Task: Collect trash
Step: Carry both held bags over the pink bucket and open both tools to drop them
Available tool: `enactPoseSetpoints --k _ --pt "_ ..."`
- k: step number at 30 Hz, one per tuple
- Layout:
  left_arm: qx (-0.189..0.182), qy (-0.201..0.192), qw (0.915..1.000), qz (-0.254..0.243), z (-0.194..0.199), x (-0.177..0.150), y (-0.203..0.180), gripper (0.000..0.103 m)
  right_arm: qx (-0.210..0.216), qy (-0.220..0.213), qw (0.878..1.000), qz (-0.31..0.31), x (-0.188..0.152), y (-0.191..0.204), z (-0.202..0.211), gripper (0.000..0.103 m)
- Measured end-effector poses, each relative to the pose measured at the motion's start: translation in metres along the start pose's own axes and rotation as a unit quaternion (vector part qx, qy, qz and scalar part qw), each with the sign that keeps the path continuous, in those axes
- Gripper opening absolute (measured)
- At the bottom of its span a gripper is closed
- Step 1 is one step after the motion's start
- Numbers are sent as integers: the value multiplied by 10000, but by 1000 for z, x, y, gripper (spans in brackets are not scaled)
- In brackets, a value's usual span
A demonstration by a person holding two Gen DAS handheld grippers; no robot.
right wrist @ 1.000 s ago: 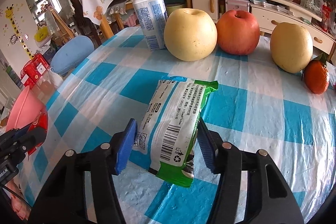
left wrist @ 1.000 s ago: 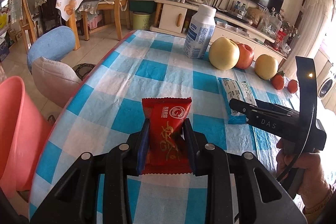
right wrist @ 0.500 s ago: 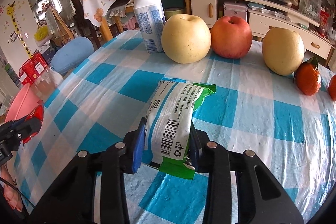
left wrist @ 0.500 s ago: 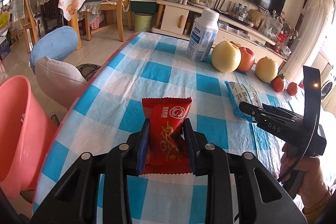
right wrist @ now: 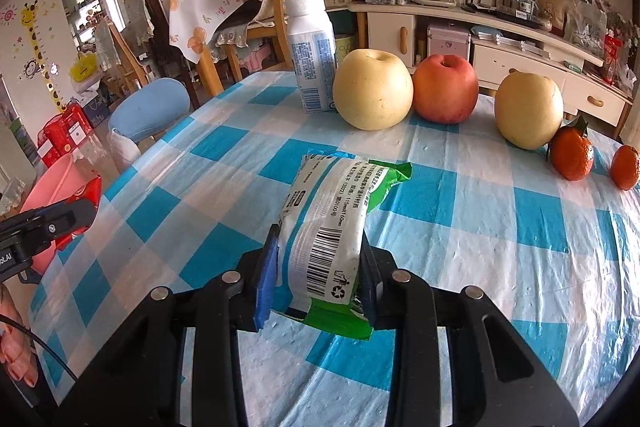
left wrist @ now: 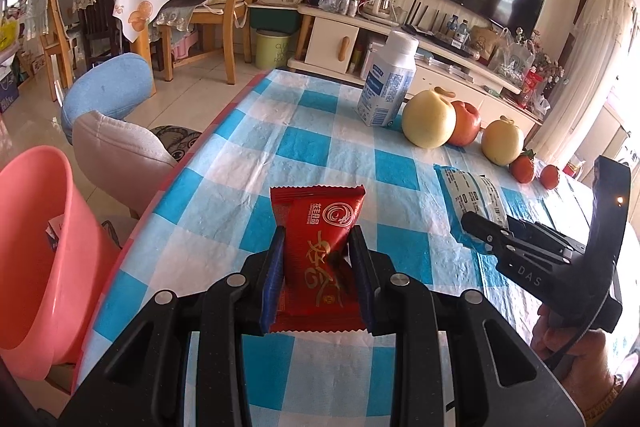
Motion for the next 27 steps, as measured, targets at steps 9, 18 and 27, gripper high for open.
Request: enactPoseSetpoints --k 9,18,27 --pt "-19 -130 9999 20 14 6 8 33 84 -187 9996 205 -4 26 19 36" --pt "17 -256 9996 101 31 13 22 33 170 -297 9985 437 -8 63 40 36" --pt "68 -439 9986 276 48 22 42 33 329 -294 9966 691 -14 107 57 36"
Point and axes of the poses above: each gripper's, at about its wrist camera, not at the fingertips, and z roughly against the way its jaws point, y to its left, x to its top, the point moved 3 cm from there along -z, roughly the way its jaws point
